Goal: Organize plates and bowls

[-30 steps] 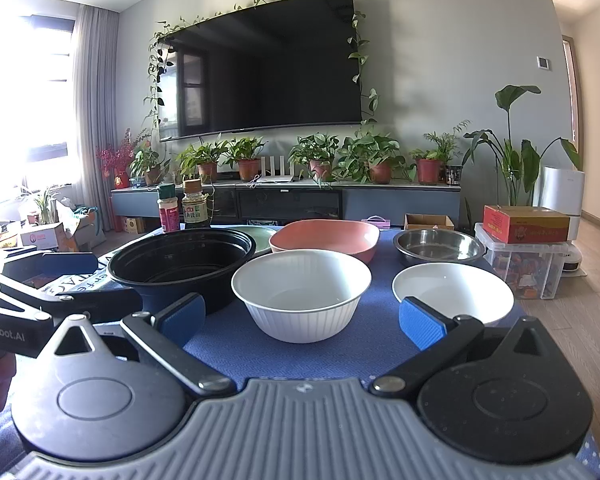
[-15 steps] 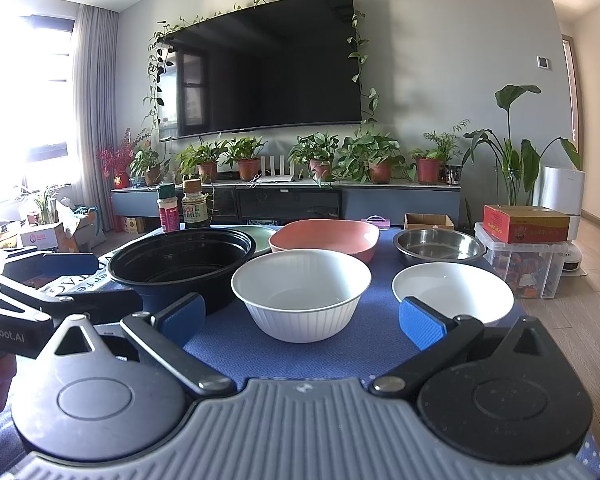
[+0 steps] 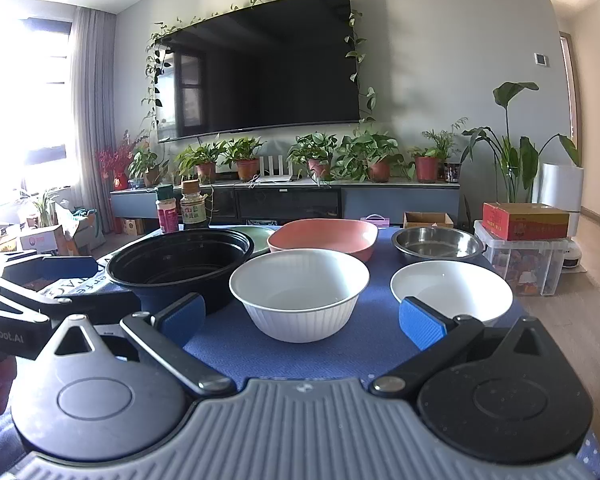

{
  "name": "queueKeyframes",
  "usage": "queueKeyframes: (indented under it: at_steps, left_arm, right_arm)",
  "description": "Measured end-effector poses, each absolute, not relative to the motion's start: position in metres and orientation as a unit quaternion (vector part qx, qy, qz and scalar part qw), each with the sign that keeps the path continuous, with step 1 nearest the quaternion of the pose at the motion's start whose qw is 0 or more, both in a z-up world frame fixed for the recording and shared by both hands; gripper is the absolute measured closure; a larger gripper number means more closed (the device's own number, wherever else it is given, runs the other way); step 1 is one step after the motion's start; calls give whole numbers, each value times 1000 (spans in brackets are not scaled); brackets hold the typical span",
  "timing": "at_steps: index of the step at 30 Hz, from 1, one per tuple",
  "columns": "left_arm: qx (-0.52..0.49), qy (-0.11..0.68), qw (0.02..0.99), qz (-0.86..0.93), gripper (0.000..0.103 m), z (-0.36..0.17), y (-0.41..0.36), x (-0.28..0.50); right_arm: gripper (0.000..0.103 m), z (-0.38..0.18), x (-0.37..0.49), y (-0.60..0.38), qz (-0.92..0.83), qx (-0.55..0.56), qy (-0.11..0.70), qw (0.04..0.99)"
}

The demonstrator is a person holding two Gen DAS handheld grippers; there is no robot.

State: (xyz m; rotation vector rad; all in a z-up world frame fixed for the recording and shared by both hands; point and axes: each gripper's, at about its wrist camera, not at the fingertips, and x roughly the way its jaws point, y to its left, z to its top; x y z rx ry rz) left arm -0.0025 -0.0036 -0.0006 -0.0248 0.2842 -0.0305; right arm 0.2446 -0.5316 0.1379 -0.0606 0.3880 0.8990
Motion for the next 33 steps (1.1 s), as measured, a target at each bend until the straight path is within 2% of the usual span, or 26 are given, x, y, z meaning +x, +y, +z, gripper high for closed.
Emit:
queueKeyframes:
  at_steps: [13, 19, 24, 30, 33]
  left_arm:
    - [-2, 150, 989, -13, 0, 6, 5, -2]
    - [-48, 155, 987, 7, 0, 30, 56, -1]
    - [-110, 183, 977, 16, 1, 38, 109, 25]
    - [-162, 228, 960, 11, 19, 30, 144, 65]
    - [-181, 238, 954, 9, 24, 28, 155, 76]
  right_arm:
    - [0, 138, 240, -535, 415, -14, 176, 892]
    - [0, 143, 220, -522, 436, 18, 182, 881]
    - [0, 148, 224, -516, 455, 135, 239, 847]
    - [0, 139, 235, -493, 441, 249, 332, 796]
    - [5, 133, 243, -483, 422, 294, 368, 775]
